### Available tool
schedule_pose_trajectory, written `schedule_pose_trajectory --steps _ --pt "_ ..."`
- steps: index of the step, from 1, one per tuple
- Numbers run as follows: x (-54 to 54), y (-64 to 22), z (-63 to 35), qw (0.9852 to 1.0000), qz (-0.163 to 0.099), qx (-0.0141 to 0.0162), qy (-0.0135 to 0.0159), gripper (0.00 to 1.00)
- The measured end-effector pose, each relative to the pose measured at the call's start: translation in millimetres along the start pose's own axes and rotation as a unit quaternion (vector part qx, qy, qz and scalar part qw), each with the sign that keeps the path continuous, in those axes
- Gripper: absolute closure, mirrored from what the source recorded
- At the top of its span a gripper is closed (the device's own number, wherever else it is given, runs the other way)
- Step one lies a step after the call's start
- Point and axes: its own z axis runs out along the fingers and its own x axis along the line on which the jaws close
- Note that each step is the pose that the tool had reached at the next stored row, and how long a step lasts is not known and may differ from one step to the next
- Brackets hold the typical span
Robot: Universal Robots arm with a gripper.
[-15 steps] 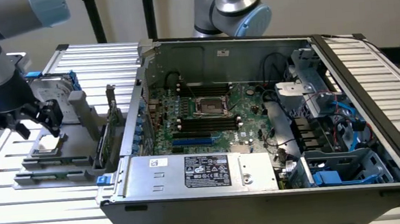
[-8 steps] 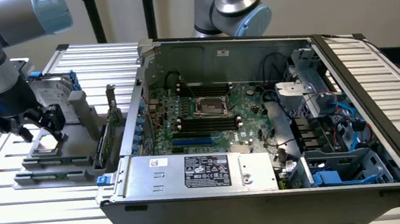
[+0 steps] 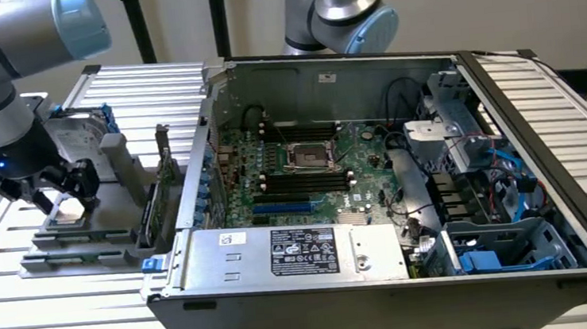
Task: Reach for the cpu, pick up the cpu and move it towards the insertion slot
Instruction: 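Pick up the cpu and move it towards the insertion slot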
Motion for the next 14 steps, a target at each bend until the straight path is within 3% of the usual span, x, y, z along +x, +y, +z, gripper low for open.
schedule_pose_trajectory --steps 14 --pt "-1.7 -0.1 2.8 1.0000 0.000 0.0000 0.0000 0.29"
